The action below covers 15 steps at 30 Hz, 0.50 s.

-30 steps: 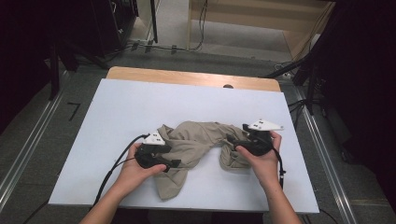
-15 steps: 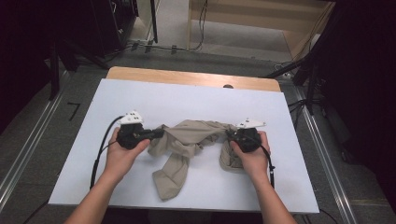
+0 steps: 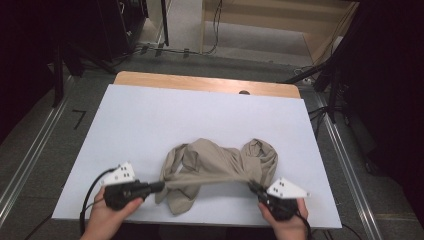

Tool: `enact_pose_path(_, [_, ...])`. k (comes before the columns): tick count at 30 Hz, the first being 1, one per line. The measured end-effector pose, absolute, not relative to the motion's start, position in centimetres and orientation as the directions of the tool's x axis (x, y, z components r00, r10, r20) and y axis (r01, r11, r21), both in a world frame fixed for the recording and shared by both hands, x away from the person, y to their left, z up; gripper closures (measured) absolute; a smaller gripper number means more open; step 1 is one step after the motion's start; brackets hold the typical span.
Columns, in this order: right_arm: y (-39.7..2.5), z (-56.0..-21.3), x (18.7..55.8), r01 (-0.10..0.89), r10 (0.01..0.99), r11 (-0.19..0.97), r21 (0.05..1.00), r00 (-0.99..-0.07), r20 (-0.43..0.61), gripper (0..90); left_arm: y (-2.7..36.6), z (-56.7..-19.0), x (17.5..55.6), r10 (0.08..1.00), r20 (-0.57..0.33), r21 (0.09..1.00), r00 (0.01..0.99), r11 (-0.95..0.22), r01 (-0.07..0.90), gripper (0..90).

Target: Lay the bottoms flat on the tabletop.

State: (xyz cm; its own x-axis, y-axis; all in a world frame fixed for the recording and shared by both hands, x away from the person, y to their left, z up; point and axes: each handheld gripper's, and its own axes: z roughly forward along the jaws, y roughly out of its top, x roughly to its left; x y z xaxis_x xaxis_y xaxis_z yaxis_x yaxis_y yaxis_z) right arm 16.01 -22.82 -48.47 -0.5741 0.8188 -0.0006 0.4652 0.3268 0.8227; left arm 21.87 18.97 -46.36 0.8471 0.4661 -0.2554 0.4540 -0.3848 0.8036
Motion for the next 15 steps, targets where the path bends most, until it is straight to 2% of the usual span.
enact_pose_path(2, [-22.7,-48.9,15.0,0.481,0.805,0.339,0.809,-0.593,0.016,85.8,18.8,-47.3,20.4,0.416,-0.277,0.779,0.866,-0.430,0.456,90.0])
enact_pose_path(3, [-22.2,-49.1,13.5,0.483,0.751,0.385,0.787,-0.659,0.037,83.7,18.6,-47.6,20.0,0.374,-0.291,0.770,0.881,-0.455,0.448,83.1])
enact_pose_path(4, [-22.2,-49.1,13.5,0.483,0.751,0.385,0.787,-0.659,0.037,83.7,18.5,-47.6,20.0,0.354,-0.287,0.771,0.890,-0.466,0.434,83.1])
enact_pose_path(5, [-21.6,-48.6,13.2,0.445,0.681,0.439,0.781,-0.732,0.035,65.4,18.3,-47.3,20.2,0.353,-0.274,0.786,0.894,-0.454,0.420,64.4])
enact_pose_path(6, [-21.6,-48.6,13.2,0.445,0.681,0.439,0.781,-0.732,0.035,65.4,18.1,-47.0,20.6,0.360,-0.275,0.795,0.891,-0.436,0.422,64.4])
enact_pose_path(7, [-21.2,-47.5,14.0,0.405,0.674,0.426,0.809,-0.739,0.014,49.9,17.5,-46.3,22.3,0.386,-0.292,0.809,0.875,-0.388,0.441,46.0])
enact_pose_path(8, [-21.2,-47.5,14.0,0.405,0.674,0.426,0.809,-0.739,0.014,49.9,17.5,-46.3,22.3,0.386,-0.292,0.809,0.875,-0.388,0.441,43.8])
enact_pose_path(9, [-21.2,-46.4,15.8,0.405,0.693,0.380,0.832,-0.720,0.034,46.7,16.4,-45.9,24.4,0.445,-0.259,0.819,0.857,-0.370,0.440,42.2])
enact_pose_path(10, [-21.2,-46.4,15.8,0.405,0.693,0.380,0.832,-0.720,0.034,46.7,16.4,-45.9,24.4,0.445,-0.259,0.819,0.857,-0.370,0.440,40.8])
enact_pose_path(11, [-20.7,-45.8,18.8,0.426,0.725,0.359,0.830,-0.687,0.039,45.1,15.7,-45.9,25.5,0.470,-0.246,0.821,0.848,-0.363,0.440,39.8])
enact_pose_path(12, [-20.7,-45.8,18.8,0.426,0.725,0.359,0.830,-0.687,0.039,45.1,15.0,-46.2,26.6,0.488,-0.252,0.816,0.836,-0.358,0.455,39.8])
enact_pose_path(13, [-20.0,-46.0,22.0,0.432,0.750,0.379,0.818,-0.661,0.002,43.5,13.6,-46.9,28.5,0.512,-0.267,0.801,0.816,-0.353,0.484,37.7])
enact_pose_path(14, [-20.0,-46.0,22.0,0.432,0.750,0.379,0.818,-0.661,0.002,43.5,13.6,-46.9,28.5,0.512,-0.267,0.801,0.816,-0.353,0.484,37.7])
enact_pose_path(15, [-19.6,-47.0,25.1,0.493,0.791,0.372,0.786,-0.611,0.009,42.5,12.9,-47.4,29.1,0.521,-0.274,0.787,0.809,-0.363,0.500,37.8])
